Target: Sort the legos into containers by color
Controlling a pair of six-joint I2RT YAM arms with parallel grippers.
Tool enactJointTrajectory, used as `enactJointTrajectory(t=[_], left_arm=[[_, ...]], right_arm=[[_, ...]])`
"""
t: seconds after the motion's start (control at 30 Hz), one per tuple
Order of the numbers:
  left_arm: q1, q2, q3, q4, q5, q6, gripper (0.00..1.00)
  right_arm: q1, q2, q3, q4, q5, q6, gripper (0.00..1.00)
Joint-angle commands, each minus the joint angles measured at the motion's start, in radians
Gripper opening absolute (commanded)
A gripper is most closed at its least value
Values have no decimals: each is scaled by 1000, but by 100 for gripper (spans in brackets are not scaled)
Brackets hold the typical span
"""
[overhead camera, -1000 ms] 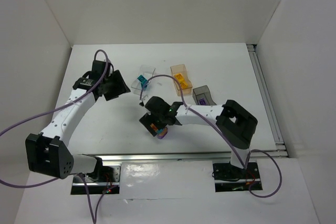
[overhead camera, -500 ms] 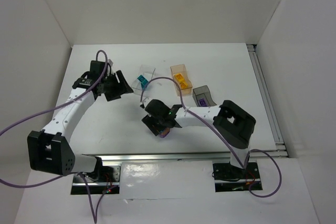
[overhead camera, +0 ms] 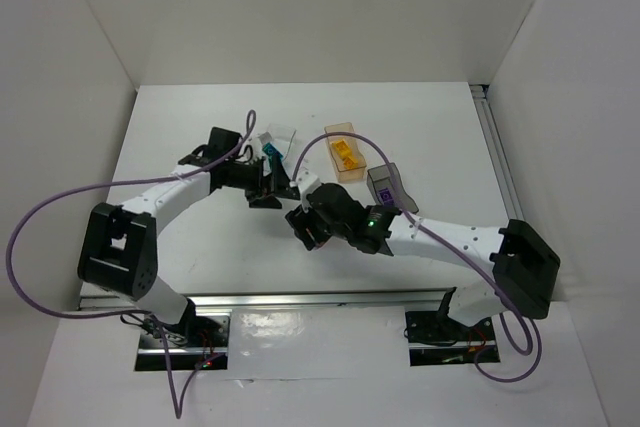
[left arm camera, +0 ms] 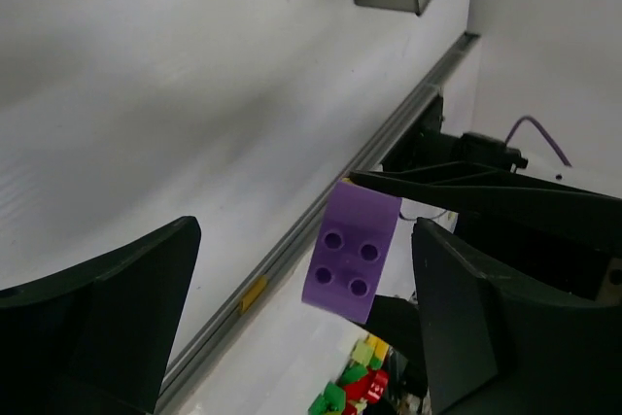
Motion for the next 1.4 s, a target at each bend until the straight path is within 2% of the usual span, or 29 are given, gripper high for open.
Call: enactJointTrajectory(t=[0.0, 0.1, 0.23, 0.4, 0.5, 0.6, 0.63, 0.8, 0.9, 0.93, 1.07, 1.13, 1.2, 1.37], left_arm=[[-48, 37, 37, 54, 85, 29, 95], [-79, 52, 37, 80, 85, 19, 92], [-88, 71, 37, 91, 114, 19, 84], [-88, 92, 37, 80, 127, 29, 65], [-88, 83, 15, 114, 140, 14, 65], [-88, 74, 14, 137, 164, 5, 60], [-88, 74, 14, 137, 173, -6, 53], [-88, 74, 14, 137, 193, -6, 31], [-88, 94, 14, 137, 204, -6, 31], [-88, 94, 14, 149, 216, -6, 42], [-97, 112, 24, 159, 238, -6, 69], [-106, 123, 24, 169, 249, -6, 76], [-107, 123, 24, 179, 258, -6, 80], [-146, 143, 45, 179, 232, 14, 79]], right_arm=[[8, -16, -16, 52, 33, -5, 55], [8, -27, -27, 72, 33, -5, 55], [8, -27, -18, 72, 42, 5, 55], [-1, -36, -18, 72, 65, 5, 55], [-27, -36, -27, 84, 44, 15, 55], [-47, -36, -36, 95, 30, 26, 55], [-56, -36, -45, 95, 21, 37, 55], [-85, -46, -67, 113, 0, 48, 55], [-107, -56, -76, 122, -19, 48, 55], [-116, -65, -76, 122, -19, 57, 55], [-139, -84, -85, 132, -74, 57, 55], [-148, -84, -85, 132, -74, 57, 55], [-148, -84, -85, 132, -74, 57, 55], [-148, -93, -85, 132, -94, 57, 55]])
